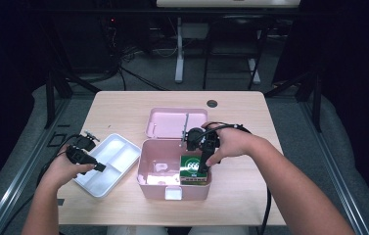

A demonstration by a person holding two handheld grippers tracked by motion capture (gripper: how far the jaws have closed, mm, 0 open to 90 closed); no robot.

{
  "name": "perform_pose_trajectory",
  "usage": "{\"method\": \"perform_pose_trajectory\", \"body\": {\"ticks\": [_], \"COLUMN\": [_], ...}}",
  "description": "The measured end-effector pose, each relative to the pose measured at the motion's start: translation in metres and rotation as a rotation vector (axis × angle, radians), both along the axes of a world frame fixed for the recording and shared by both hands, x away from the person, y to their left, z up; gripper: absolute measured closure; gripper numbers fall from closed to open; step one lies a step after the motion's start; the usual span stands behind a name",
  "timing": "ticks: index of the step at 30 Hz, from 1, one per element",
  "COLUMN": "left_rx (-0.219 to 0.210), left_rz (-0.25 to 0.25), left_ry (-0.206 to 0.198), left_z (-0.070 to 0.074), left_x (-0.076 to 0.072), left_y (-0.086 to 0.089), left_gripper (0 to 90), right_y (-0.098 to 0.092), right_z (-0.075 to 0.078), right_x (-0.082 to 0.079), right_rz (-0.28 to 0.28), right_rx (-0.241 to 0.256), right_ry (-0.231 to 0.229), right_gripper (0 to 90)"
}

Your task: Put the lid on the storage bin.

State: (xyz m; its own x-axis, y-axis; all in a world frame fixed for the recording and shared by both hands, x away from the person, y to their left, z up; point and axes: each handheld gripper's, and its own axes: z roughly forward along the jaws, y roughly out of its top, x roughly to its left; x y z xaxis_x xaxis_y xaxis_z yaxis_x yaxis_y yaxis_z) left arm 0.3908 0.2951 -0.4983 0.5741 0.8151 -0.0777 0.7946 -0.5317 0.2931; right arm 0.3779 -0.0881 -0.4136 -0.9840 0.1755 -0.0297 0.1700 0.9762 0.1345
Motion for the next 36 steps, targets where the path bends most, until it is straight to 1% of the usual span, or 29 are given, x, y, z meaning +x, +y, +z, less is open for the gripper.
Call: {"method": "perform_pose_trajectory", "body": {"ticks": [2,3,4,7,8,10,11,13,14,16,19,21,22,25,28,32,34,35,36], "left_rx": [-0.004,-0.005,-0.011,-0.008,-0.01,-0.006,-0.006,-0.006,-0.005,-0.009,-0.013,-0.015,-0.016,-0.019,-0.015,0.003,-0.002,0.001,0.002], "left_rz": [0.008,0.009,0.024,0.019,0.028,0.029,0.029,0.029,0.029,0.033,0.034,0.034,0.028,0.031,0.029,0.013,0.02,0.01,0.007], "left_ry": [0.009,0.011,0.018,0.011,0.01,0.012,0.012,0.013,0.012,0.01,0.011,0.013,0.013,0.013,0.011,0.013,0.017,0.015,0.016], "left_z": [-0.001,-0.001,-0.002,-0.001,-0.001,-0.001,-0.001,-0.001,-0.001,-0.001,-0.001,-0.002,-0.002,-0.002,-0.002,-0.003,-0.003,-0.003,-0.003], "left_x": [0.0,0.0,0.0,0.001,0.0,0.001,0.001,0.001,0.001,0.0,0.0,0.0,0.0,0.0,0.0,0.0,-0.001,0.0,-0.001], "left_y": [0.0,-0.001,-0.001,-0.001,-0.001,0.0,0.0,0.0,0.0,-0.001,0.0,-0.001,-0.001,-0.001,-0.001,-0.001,-0.002,-0.002,-0.002], "left_gripper": [41.9,41.9,41.9,41.2,40.9,40.9,40.9,40.9,40.8,40.6,40.6,40.6,40.6,40.7,40.7,40.7,40.7,40.7,40.7], "right_y": [-0.008,-0.012,-0.016,-0.03,-0.034,-0.042,-0.042,-0.049,-0.055,-0.06,-0.069,-0.072,-0.077,-0.083,-0.089,-0.096,-0.098,-0.103,-0.104], "right_z": [0.002,0.004,0.005,0.007,0.007,0.007,0.007,0.007,0.006,0.003,0.0,-0.002,-0.004,-0.006,-0.008,-0.013,-0.016,-0.022,-0.025], "right_x": [-0.001,-0.001,-0.001,0.001,0.001,0.002,0.002,0.003,0.004,0.005,0.007,0.008,0.009,0.01,0.01,0.011,0.011,0.012,0.013], "right_rz": [-0.004,-0.015,-0.025,-0.055,-0.066,-0.084,-0.084,-0.105,-0.12,-0.138,-0.165,-0.17,-0.186,-0.201,-0.215,-0.238,-0.245,-0.259,-0.262], "right_rx": [0.0,0.0,0.003,0.009,0.006,0.009,0.009,0.007,0.006,0.01,0.002,0.001,-0.003,-0.008,-0.008,0.001,0.003,-0.003,-0.003], "right_ry": [-0.012,-0.015,-0.017,-0.025,-0.029,-0.035,-0.035,-0.042,-0.041,-0.041,-0.039,-0.037,-0.035,-0.036,-0.036,-0.03,-0.028,-0.02,-0.018], "right_gripper": [15.1,15.1,15.2,15.3,15.3,15.3,15.3,15.4,15.4,15.5,15.7,15.7,15.7,15.7,15.7,15.7,15.7,15.7,15.7]}}
